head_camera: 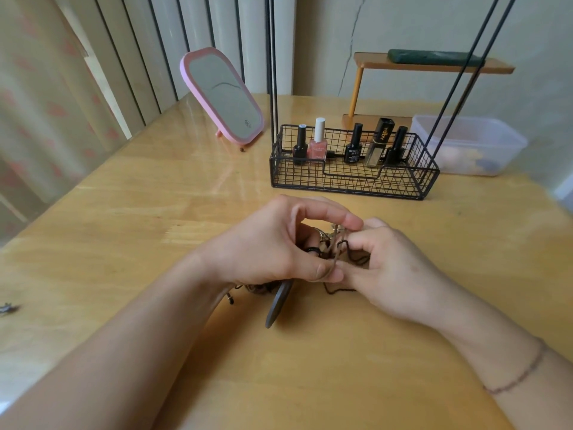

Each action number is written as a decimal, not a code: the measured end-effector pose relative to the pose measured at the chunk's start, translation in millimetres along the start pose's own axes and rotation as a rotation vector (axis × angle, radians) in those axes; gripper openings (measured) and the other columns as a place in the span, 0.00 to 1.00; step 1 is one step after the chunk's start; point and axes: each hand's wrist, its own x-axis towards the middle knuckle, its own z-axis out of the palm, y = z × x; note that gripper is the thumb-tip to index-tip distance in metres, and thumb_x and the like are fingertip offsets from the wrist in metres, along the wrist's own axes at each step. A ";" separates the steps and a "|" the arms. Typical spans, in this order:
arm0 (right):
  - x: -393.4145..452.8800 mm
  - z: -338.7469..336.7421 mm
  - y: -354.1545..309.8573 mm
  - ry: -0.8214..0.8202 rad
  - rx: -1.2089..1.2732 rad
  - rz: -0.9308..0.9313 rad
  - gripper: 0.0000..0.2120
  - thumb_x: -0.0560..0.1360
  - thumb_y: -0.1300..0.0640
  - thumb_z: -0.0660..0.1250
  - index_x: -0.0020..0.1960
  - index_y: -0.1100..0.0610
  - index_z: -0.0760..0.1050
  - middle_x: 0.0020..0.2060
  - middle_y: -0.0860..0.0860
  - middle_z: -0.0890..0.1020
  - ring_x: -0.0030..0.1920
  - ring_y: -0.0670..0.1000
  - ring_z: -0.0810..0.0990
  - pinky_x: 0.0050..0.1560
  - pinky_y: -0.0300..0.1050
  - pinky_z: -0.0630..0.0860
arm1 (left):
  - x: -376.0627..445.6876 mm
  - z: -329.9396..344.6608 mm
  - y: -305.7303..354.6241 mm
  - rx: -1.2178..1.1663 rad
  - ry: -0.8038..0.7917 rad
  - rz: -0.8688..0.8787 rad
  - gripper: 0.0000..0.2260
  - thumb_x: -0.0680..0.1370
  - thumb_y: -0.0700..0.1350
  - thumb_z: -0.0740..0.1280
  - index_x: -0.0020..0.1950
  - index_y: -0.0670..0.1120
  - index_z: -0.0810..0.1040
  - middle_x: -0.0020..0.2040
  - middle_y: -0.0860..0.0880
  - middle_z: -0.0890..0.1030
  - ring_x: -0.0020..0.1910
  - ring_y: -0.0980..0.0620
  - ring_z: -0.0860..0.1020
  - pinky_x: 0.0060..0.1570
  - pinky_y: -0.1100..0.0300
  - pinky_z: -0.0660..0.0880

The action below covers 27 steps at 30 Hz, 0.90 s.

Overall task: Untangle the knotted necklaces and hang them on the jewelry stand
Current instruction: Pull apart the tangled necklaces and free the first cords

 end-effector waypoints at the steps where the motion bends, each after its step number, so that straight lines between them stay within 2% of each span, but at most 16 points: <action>1: 0.0 -2.4 1.5 0.043 -0.038 -0.028 0.08 0.70 0.43 0.70 0.36 0.45 0.79 0.46 0.46 0.75 0.48 0.45 0.77 0.48 0.43 0.72 | 0.1 0.2 -0.1 -0.003 0.016 -0.002 0.23 0.67 0.33 0.76 0.61 0.44 0.81 0.53 0.53 0.81 0.32 0.50 0.70 0.34 0.55 0.71; 3: -1.0 -8.5 3.7 0.119 -0.125 -0.086 0.11 0.70 0.42 0.67 0.35 0.48 0.76 0.40 0.47 0.77 0.42 0.49 0.77 0.44 0.48 0.74 | 0.5 0.7 -0.4 -0.005 0.048 -0.008 0.23 0.67 0.33 0.77 0.61 0.44 0.80 0.50 0.58 0.80 0.30 0.54 0.69 0.33 0.60 0.71; 5: -2.6 -14.1 5.0 0.165 -0.203 -0.113 0.12 0.72 0.43 0.68 0.36 0.51 0.77 0.34 0.46 0.77 0.37 0.51 0.75 0.39 0.50 0.74 | 1.2 1.4 -0.6 0.007 0.066 -0.011 0.23 0.68 0.33 0.78 0.61 0.45 0.80 0.49 0.59 0.79 0.28 0.56 0.68 0.30 0.66 0.69; 8: -4.5 -20.3 3.5 0.188 -0.342 -0.083 0.11 0.74 0.43 0.70 0.39 0.50 0.79 0.29 0.47 0.79 0.32 0.49 0.74 0.33 0.46 0.71 | 2.3 2.3 -0.7 0.011 0.084 -0.010 0.23 0.68 0.33 0.78 0.61 0.45 0.80 0.52 0.59 0.79 0.28 0.57 0.68 0.29 0.67 0.68; 12: -7.6 -23.7 2.9 0.124 -0.291 -0.114 0.12 0.73 0.45 0.72 0.38 0.52 0.78 0.27 0.47 0.78 0.31 0.49 0.75 0.33 0.49 0.74 | 3.0 2.7 -1.3 0.003 0.102 0.004 0.23 0.68 0.34 0.78 0.61 0.45 0.80 0.44 0.62 0.81 0.28 0.58 0.67 0.30 0.63 0.68; 14: -7.7 -22.7 2.5 0.051 -0.244 -0.113 0.16 0.74 0.45 0.72 0.35 0.54 0.74 0.26 0.48 0.76 0.29 0.51 0.71 0.31 0.50 0.71 | 3.0 2.7 -1.3 -0.007 0.109 0.033 0.22 0.67 0.36 0.77 0.60 0.46 0.81 0.51 0.60 0.81 0.28 0.55 0.67 0.32 0.58 0.67; 16: -7.8 -22.4 1.9 0.038 -0.249 -0.109 0.19 0.74 0.44 0.72 0.33 0.53 0.70 0.25 0.46 0.73 0.29 0.51 0.69 0.31 0.51 0.70 | 2.9 2.6 -1.6 0.001 0.111 0.061 0.22 0.67 0.37 0.77 0.59 0.48 0.81 0.57 0.57 0.79 0.29 0.52 0.66 0.31 0.59 0.67; 18: -7.8 -23.3 2.4 0.046 -0.294 -0.085 0.15 0.73 0.42 0.72 0.36 0.52 0.74 0.26 0.43 0.74 0.28 0.49 0.70 0.31 0.49 0.71 | 2.1 2.5 -1.2 -0.003 0.102 0.078 0.21 0.67 0.37 0.77 0.59 0.49 0.82 0.59 0.56 0.79 0.29 0.52 0.66 0.29 0.62 0.66; 20: -8.7 -25.1 2.6 0.049 -0.302 -0.074 0.13 0.73 0.43 0.72 0.37 0.52 0.77 0.25 0.45 0.73 0.29 0.48 0.71 0.31 0.48 0.72 | 1.4 2.8 -0.6 -0.003 0.088 0.088 0.22 0.67 0.37 0.77 0.59 0.49 0.81 0.60 0.55 0.79 0.28 0.56 0.66 0.30 0.64 0.67; 25: -10.8 -25.9 -0.1 0.067 -0.416 -0.105 0.18 0.75 0.44 0.67 0.33 0.52 0.69 0.23 0.48 0.71 0.29 0.49 0.71 0.28 0.46 0.63 | 1.4 3.3 -1.7 0.026 0.089 0.084 0.22 0.67 0.38 0.78 0.61 0.48 0.81 0.62 0.53 0.78 0.28 0.57 0.65 0.30 0.66 0.67; 27: -11.4 -26.2 -0.1 0.131 -0.387 -0.116 0.16 0.74 0.43 0.66 0.33 0.50 0.71 0.23 0.47 0.71 0.28 0.48 0.70 0.28 0.45 0.62 | 2.1 2.4 -2.6 0.036 0.104 0.079 0.22 0.68 0.38 0.78 0.61 0.47 0.81 0.61 0.54 0.79 0.29 0.56 0.66 0.30 0.65 0.68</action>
